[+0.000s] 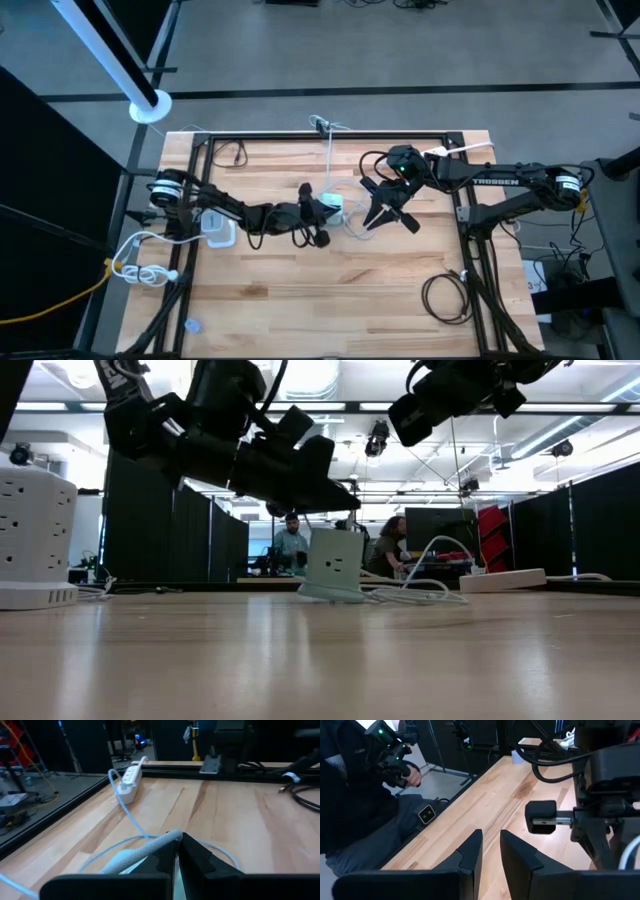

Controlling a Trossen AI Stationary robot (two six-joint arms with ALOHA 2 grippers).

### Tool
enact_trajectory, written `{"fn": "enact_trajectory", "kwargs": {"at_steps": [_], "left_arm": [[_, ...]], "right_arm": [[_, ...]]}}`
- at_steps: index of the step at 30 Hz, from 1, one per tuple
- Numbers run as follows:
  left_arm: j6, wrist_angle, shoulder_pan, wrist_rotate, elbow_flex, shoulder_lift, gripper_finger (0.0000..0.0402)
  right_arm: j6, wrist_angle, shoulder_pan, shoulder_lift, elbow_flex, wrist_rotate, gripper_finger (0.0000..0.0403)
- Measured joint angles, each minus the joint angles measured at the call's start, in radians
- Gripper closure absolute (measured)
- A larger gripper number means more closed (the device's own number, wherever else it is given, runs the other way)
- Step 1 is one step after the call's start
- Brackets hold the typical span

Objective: Insert USB
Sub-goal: Insert the right white charger cable into the center white outlet extension

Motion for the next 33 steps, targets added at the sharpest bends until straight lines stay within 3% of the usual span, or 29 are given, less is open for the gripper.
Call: {"fn": "enact_trajectory", "kwargs": {"at_steps": [10,25,33], "left_arm": [[0.031,-0.05,0.0,-0.018,0.0,-0.002,0.0401],[0.023,-0.113,0.012,-0.061,0.0,-0.007,0.0401],[0.012,-0.245,0.011,-0.03,-0.008,-0.126,0.0359]], "right_arm": [[0.026,-0.011,0.0,0.0,0.0,0.0,0.0326],[0.033,-0.015,0.0,0.0,0.0,-0.001,0.0343],[0.038,-0.019,0.0,0.0,0.0,-0.001,0.0336]]}}
